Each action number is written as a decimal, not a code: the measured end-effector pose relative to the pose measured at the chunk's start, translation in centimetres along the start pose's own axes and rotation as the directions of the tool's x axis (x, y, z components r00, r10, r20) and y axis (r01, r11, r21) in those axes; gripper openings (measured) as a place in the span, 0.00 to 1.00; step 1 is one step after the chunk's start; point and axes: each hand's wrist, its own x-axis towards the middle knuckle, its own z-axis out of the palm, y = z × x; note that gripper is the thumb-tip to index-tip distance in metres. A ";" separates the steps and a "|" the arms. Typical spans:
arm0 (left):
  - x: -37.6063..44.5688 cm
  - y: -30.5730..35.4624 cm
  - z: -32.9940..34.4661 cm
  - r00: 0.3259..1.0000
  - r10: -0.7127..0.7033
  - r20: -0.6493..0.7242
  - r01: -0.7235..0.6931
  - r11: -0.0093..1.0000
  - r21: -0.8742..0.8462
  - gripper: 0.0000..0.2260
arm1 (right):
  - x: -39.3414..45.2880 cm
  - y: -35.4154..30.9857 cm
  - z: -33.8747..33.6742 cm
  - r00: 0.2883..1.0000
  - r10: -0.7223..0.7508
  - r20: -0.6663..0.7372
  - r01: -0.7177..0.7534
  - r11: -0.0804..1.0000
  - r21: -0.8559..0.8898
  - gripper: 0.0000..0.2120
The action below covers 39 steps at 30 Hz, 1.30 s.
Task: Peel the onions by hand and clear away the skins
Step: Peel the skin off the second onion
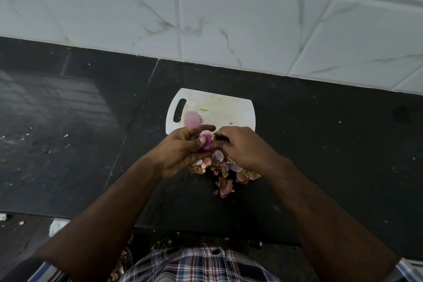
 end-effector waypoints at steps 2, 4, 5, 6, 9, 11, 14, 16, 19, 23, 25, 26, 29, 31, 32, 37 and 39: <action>0.0 0.0 -0.3 1.000 0.004 0.022 -0.004 1.000 0.028 0.18 | 0.0 0.0 -0.1 0.998 -0.057 0.002 0.057 0.991 -0.122 0.09; -0.1 0.1 -0.2 1.000 0.016 0.023 -0.017 0.998 0.058 0.18 | -0.1 0.4 -0.5 0.991 -0.131 0.027 0.133 0.979 -0.151 0.09; -0.1 0.1 -0.1 0.999 0.027 0.020 -0.029 0.996 0.079 0.18 | -0.1 0.7 -0.6 0.986 -0.165 0.031 0.168 0.977 -0.133 0.09; -0.1 0.0 0.0 0.999 0.042 0.014 -0.043 0.993 0.108 0.16 | -0.1 0.9 -0.7 0.980 -0.197 0.022 0.198 0.973 -0.114 0.09; 0.3 -0.4 0.3 0.993 0.103 -0.065 -0.086 0.969 0.231 0.14 | -0.4 1.1 -0.3 0.962 -0.264 -0.067 0.259 0.963 -0.081 0.14; 0.6 -0.8 -0.1 0.977 0.153 -0.145 -0.109 0.956 0.273 0.13 | -0.6 1.0 0.2 0.960 -0.248 -0.132 0.250 0.968 0.004 0.13; 0.5 -0.8 -0.5 0.983 0.126 -0.137 -0.101 0.980 0.174 0.16 | -0.7 1.4 0.4 0.980 -0.031 -0.197 0.085 0.959 0.271 0.11; 0.3 -0.6 -0.3 0.989 0.107 -0.104 -0.088 0.981 0.172 0.17 | -0.6 1.7 0.9 0.980 0.101 -0.173 -0.021 0.911 0.412 0.18; 0.5 -0.5 0.3 0.989 0.116 -0.093 -0.097 0.977 0.192 0.18 | -0.3 1.1 2.1 0.964 0.161 -0.211 -0.019 0.835 0.551 0.12; 0.6 -0.4 1.1 0.981 0.166 -0.101 -0.141 0.965 0.220 0.18 | 0.3 -0.1 3.4 0.867 0.276 -0.415 -0.019 0.851 0.525 0.01; 0.5 -0.3 1.2 0.980 0.182 -0.081 -0.158 0.959 0.237 0.18 | 0.5 -0.7 3.7 0.849 0.335 -0.407 -0.080 0.845 0.529 0.04; 0.5 -0.4 1.2 0.981 0.181 -0.069 -0.161 0.959 0.232 0.18 | 0.6 -0.8 4.0 0.852 0.378 -0.362 -0.120 0.815 0.568 0.05; 0.3 -0.7 1.0 0.983 0.178 -0.040 -0.168 0.968 0.184 0.18 | 1.0 -1.5 4.5 0.836 0.532 -0.136 -0.219 0.549 0.806 0.09; 0.0 -0.9 0.9 0.983 0.185 -0.020 -0.179 0.969 0.172 0.19 | 1.2 -1.4 4.6 0.802 0.596 0.021 -0.254 0.310 0.916 0.11; 0.0 -0.9 0.9 0.983 0.184 -0.012 -0.180 0.971 0.157 0.19 | 1.3 -1.0 4.5 0.781 0.623 0.047 -0.271 0.270 0.924 0.11; -0.5 -0.3 0.3 0.995 0.098 -0.015 -0.098 0.995 0.021 0.21 | 0.6 1.7 3.0 0.848 0.524 -0.080 -0.231 0.502 0.834 0.15; -0.5 -0.3 0.4 0.999 0.041 -0.025 -0.042 0.999 -0.020 0.20 | 0.7 1.1 2.1 0.883 0.430 -0.186 -0.113 0.581 0.806 0.15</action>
